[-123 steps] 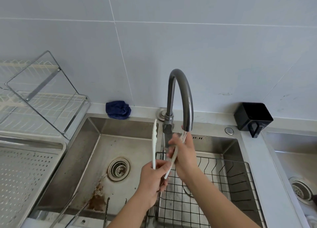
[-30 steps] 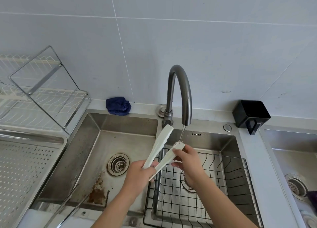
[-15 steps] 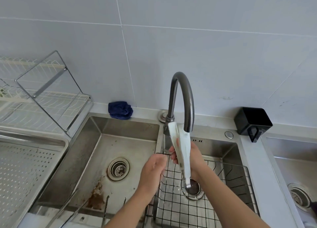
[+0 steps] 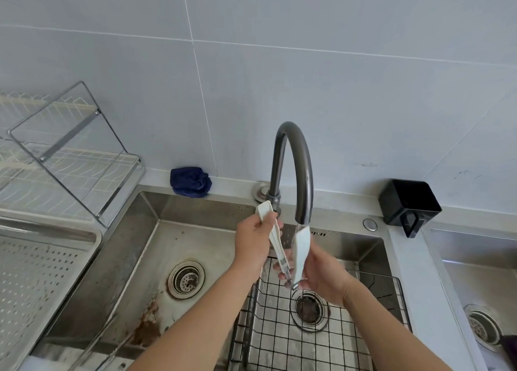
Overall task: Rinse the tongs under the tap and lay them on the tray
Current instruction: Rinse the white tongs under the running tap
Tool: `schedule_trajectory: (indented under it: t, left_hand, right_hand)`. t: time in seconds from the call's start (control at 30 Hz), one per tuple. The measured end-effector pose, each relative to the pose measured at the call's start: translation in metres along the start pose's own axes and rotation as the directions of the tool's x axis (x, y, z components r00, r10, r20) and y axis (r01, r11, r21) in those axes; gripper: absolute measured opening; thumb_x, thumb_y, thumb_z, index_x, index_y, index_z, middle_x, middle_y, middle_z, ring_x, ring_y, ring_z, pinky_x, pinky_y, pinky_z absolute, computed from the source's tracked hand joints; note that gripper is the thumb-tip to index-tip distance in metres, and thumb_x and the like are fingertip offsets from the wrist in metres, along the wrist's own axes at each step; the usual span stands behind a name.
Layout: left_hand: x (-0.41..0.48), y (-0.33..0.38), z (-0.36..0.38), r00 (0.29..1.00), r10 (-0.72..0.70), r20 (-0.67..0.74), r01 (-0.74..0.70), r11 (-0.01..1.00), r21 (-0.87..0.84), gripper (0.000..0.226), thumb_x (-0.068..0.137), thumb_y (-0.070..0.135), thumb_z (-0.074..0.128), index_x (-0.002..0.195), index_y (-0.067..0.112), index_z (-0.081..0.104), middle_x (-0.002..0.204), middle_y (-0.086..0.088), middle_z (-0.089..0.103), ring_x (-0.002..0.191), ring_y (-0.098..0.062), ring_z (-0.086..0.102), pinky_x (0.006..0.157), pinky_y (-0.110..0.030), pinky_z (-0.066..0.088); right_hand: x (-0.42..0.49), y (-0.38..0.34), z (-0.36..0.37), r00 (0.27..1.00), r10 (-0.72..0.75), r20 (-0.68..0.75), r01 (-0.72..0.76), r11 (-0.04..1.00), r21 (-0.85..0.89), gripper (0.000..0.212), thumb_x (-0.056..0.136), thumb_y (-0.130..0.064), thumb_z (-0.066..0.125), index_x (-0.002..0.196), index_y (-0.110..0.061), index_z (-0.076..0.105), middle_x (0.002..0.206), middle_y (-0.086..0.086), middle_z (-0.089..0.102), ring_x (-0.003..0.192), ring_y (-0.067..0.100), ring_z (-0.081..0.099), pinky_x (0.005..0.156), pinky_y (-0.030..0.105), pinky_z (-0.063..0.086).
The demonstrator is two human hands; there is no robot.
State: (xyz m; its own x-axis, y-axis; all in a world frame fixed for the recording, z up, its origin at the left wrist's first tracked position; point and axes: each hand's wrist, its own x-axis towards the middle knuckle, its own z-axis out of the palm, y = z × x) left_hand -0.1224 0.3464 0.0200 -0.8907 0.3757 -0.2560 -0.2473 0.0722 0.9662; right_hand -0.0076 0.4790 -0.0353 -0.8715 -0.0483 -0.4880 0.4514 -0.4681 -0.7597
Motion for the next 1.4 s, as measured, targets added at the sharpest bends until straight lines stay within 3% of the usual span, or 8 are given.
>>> schedule_trajectory:
  t: [0.2,0.37,0.47,0.67,0.8,0.93,1.2,1.4]
  left_hand:
    - [0.002,-0.003,-0.001,0.978,0.162,-0.134,-0.133,0.971,0.200,0.029,0.099,0.030,0.061,0.072,0.023,0.071,0.070,0.000,0.074,0.065,-0.025,0.071,0.064,-0.053,0.060]
    - [-0.002,-0.005,-0.002,0.981,0.153,-0.121,-0.138,0.983,0.122,0.010,0.095,0.025,0.066,0.085,0.023,0.067,0.076,-0.001,0.072,0.070,-0.021,0.071,0.057,-0.040,0.061]
    - [-0.002,-0.006,-0.014,0.993,0.058,-0.100,-0.060,0.998,-0.017,0.005,0.093,0.019,0.068,0.089,0.016,0.067,0.069,0.005,0.066,0.061,-0.009,0.066,0.056,-0.030,0.059]
    - [-0.002,-0.009,-0.025,0.980,-0.179,0.090,0.199,0.925,-0.325,0.011,0.095,0.010,0.061,0.105,0.013,0.057,0.074,-0.007,0.065,0.071,-0.024,0.070,0.069,-0.041,0.056]
    - [-0.004,-0.018,-0.008,0.939,-0.305,0.158,0.342,0.788,-0.512,0.015,0.096,0.005,0.055,0.104,0.017,0.052,0.059,-0.002,0.051,0.051,-0.017,0.055,0.051,-0.032,0.050]
    - [0.003,-0.018,0.009,0.908,-0.349,0.233,0.419,0.782,-0.460,0.011,0.095,0.010,0.060,0.088,0.014,0.052,0.058,0.000,0.044,0.047,-0.015,0.041,0.049,-0.028,0.038]
    - [-0.003,-0.007,0.036,0.852,-0.327,0.409,0.513,0.682,-0.522,0.044,0.093,0.055,0.061,0.096,0.011,0.056,0.064,-0.003,0.050,0.051,-0.015,0.046,0.048,-0.026,0.040]
    - [-0.014,-0.007,0.027,0.906,-0.211,0.367,0.368,0.821,-0.436,0.016,0.101,0.017,0.057,0.098,0.003,0.063,0.077,-0.012,0.068,0.067,-0.022,0.066,0.062,-0.035,0.057]
  right_hand:
    - [-0.011,0.025,-0.002,0.986,-0.164,-0.016,0.164,0.979,0.118,0.095,0.088,-0.087,0.035,0.140,-0.010,0.058,0.124,0.022,0.065,0.100,0.030,0.060,0.097,0.053,0.050]
    - [0.005,0.009,0.028,0.889,-0.229,-0.396,0.203,0.973,-0.107,0.075,0.076,-0.094,0.040,0.074,-0.029,0.077,0.074,0.014,0.072,0.055,0.020,0.055,0.057,0.032,0.049]
    - [0.011,-0.002,0.036,0.874,-0.246,-0.419,0.194,0.967,-0.163,0.081,0.078,-0.094,0.034,0.065,-0.025,0.073,0.067,0.018,0.070,0.045,0.022,0.052,0.047,0.027,0.045]
    - [0.011,-0.004,0.044,0.907,-0.241,-0.345,0.137,0.944,-0.299,0.080,0.093,-0.080,0.033,0.106,-0.007,0.063,0.080,0.023,0.077,0.040,0.029,0.060,0.039,0.027,0.049]
    - [0.007,-0.005,0.052,0.878,-0.314,-0.362,0.179,0.915,-0.361,0.063,0.099,-0.070,0.039,0.100,-0.011,0.062,0.072,0.018,0.073,0.037,0.024,0.052,0.036,0.025,0.042]
    - [-0.010,0.003,0.046,0.864,-0.340,-0.372,0.158,0.884,-0.441,0.042,0.096,-0.061,0.053,0.098,-0.019,0.058,0.065,0.008,0.066,0.035,0.020,0.045,0.035,0.024,0.034]
    - [-0.042,0.027,0.023,0.873,-0.151,-0.465,0.087,0.984,-0.156,0.033,0.102,-0.043,0.060,0.110,-0.010,0.060,0.071,0.020,0.069,0.040,0.026,0.055,0.038,0.025,0.041]
    - [-0.032,0.038,0.029,0.726,-0.352,-0.590,0.071,0.893,-0.445,0.080,0.084,-0.076,0.058,0.149,-0.034,0.040,0.126,-0.008,0.064,0.094,0.008,0.073,0.084,0.038,0.061]
